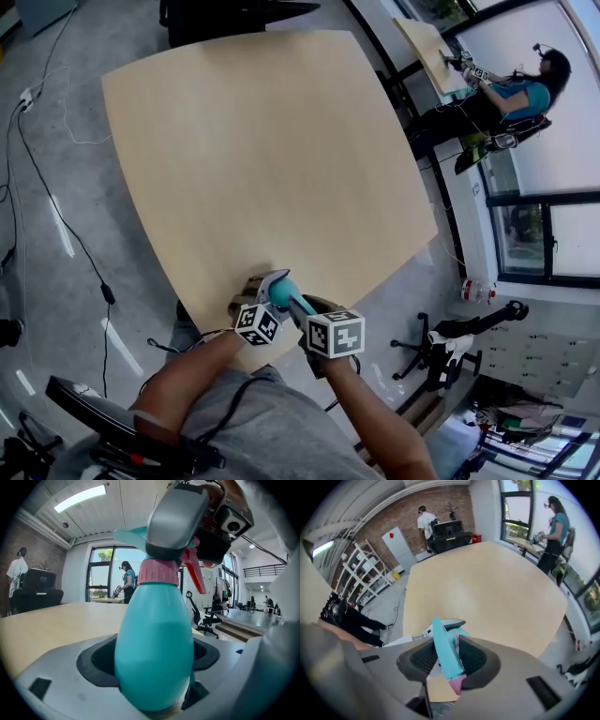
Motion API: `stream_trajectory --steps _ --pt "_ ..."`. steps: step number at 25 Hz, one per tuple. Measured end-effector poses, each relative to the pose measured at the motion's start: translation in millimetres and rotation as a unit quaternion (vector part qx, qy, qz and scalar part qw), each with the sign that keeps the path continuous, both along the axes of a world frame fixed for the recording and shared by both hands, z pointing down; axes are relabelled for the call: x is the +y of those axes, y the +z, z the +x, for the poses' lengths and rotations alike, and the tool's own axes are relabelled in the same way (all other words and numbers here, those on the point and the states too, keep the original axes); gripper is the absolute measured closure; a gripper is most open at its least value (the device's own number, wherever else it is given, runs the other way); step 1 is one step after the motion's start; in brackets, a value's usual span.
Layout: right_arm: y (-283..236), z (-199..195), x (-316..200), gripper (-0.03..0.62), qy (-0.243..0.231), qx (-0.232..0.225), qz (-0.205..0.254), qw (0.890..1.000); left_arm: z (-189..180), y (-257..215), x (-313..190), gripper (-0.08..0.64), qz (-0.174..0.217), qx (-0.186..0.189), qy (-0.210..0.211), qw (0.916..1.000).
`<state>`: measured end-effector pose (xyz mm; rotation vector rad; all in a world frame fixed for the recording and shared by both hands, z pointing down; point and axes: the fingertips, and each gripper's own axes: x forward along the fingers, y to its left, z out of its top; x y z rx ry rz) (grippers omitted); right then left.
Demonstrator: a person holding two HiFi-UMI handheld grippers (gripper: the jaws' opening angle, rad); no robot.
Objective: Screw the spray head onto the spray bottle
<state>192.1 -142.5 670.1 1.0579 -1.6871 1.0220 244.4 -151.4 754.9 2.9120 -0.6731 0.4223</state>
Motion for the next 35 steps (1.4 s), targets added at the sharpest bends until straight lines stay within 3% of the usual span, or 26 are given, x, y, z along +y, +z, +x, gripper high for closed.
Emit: stream_trajectory --steps 3,6,9,13,20,24,26,28,30,32,34,35 --pt "1.2 -2.0 -1.4 0.463 0.044 -0.012 0.002 0.999 -1.8 2.5 -1.6 0.179 0.001 -0.009 -0.005 0.9999" --pt "3.2 -2.2 -2.8 0.463 0.042 -0.007 0.011 0.999 -1.9 5.6 -3.1 0.179 0.003 -0.013 -0.006 0.9999" --pt "6.2 -4.5 -3.6 0.463 0.015 0.001 0.020 1.000 -2.1 8.4 -1.8 0.172 0.000 -0.012 0.010 0.9999" --pt "2.1 -11.1 3.1 0.463 -0.056 0.013 0.017 0.998 -12.0 -2.6 8.9 0.163 0.011 -0.020 0.060 0.9979" --pt "-34.6 -13.6 -6.7 0.463 -0.101 0.016 0.086 0.991 -63.5 -30.8 12.6 0.149 0.044 -0.026 0.100 0.9937" --pt "-76.0 -5.9 -17.8 0.463 -0.074 0.004 0.165 0.983 -119.8 -50.0 -0.9 0.150 0.039 -0.022 0.069 0.9966" --pt "-109.8 1.9 -28.2 0.463 -0.052 -0.009 0.234 0.971 -145.9 -82.5 -19.4 0.152 0.042 -0.001 0.033 0.9986" --pt "-151.9 7.9 -35.0 0.465 -0.029 -0.034 0.309 0.950 -164.2 -131.6 -38.5 0.152 0.057 0.034 -0.001 0.9978" --pt "-197.4 7.7 -35.5 0.465 -0.008 -0.067 0.386 0.920 -180.4 -184.8 -55.1 0.158 0.070 0.079 -0.034 0.9939" --pt "-240.6 3.5 -28.0 0.474 0.000 -0.088 0.458 0.885 -195.0 -239.6 -65.5 0.211 0.080 0.126 -0.058 0.9871" --pt "-279.7 -2.3 -13.7 0.499 -0.005 -0.092 0.518 0.850 -203.5 -293.2 -65.1 0.304 0.093 0.163 -0.059 0.9805" --pt "-297.0 -5.9 -4.5 0.514 -0.010 -0.090 0.543 0.835 -205.8 -317.9 -61.1 0.383 0.102 0.174 -0.054 0.9780"
